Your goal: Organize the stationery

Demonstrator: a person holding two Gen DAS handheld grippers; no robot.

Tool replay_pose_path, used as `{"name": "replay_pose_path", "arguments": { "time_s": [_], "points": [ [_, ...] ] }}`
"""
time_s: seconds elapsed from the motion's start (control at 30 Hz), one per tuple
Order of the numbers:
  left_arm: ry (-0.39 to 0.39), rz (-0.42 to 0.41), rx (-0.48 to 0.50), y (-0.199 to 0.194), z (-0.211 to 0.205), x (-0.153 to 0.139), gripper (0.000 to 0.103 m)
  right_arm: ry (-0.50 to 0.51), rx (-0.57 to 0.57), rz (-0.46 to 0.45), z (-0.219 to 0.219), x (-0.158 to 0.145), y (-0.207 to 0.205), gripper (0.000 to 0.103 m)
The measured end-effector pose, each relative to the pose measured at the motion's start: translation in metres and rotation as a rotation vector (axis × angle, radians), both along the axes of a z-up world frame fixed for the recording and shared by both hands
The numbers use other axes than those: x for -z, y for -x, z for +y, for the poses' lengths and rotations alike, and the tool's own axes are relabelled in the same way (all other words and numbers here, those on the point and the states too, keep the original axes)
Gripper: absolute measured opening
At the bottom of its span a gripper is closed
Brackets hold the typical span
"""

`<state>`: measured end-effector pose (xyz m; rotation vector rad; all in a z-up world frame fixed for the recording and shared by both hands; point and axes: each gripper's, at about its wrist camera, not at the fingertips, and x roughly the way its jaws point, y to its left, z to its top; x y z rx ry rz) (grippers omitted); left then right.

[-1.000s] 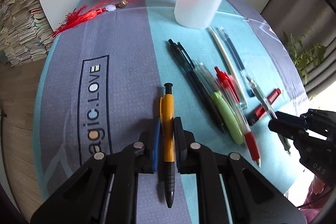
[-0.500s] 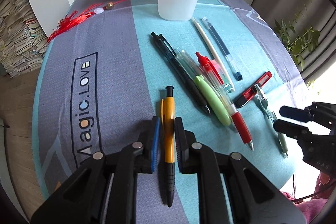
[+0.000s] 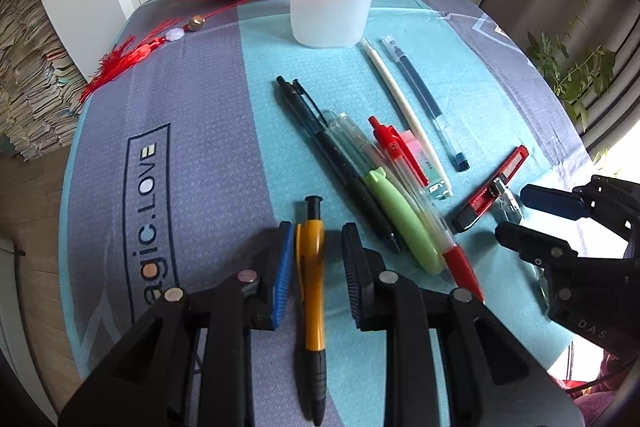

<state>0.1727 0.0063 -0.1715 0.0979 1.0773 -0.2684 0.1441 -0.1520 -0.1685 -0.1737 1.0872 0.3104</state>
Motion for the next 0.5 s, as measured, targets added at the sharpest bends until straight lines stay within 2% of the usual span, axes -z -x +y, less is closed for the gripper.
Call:
{"name": "replay_pose_path", "arguments": {
  "time_s": [0.03,0.1,0.13,0.17,0.2,0.33,0.5],
  "points": [
    [-0.01,-0.005,0.005,0.0,-0.002,0.0,0.022,0.006,0.001,0.002,0.002,0.001,-0.001,0.04],
    [-0.019,-0.011,0.014,0.0,-0.004,0.001,0.021,0.004,0.002,0.015,0.003,0.004,-0.004,0.029],
    [-0.018,-0.015,0.018,0.0,-0.004,0.001,0.015,-0.003,0.005,0.025,0.004,0.006,-0.006,0.027],
    [-0.016,-0.015,0.02,0.0,-0.004,0.001,0.012,-0.001,0.008,0.016,0.004,0.006,-0.006,0.017],
    [-0.01,-0.012,0.019,0.001,-0.003,0.0,0.011,-0.003,0.009,0.019,0.004,0.005,-0.007,0.015],
    [0.018,-0.034,0.018,0.005,0.002,-0.009,0.011,-0.052,0.025,0.009,-0.002,-0.003,-0.005,0.015],
    [0.056,-0.094,0.018,0.014,0.009,-0.034,0.012,-0.103,0.023,-0.075,-0.008,-0.036,0.007,0.014]
  ]
}}
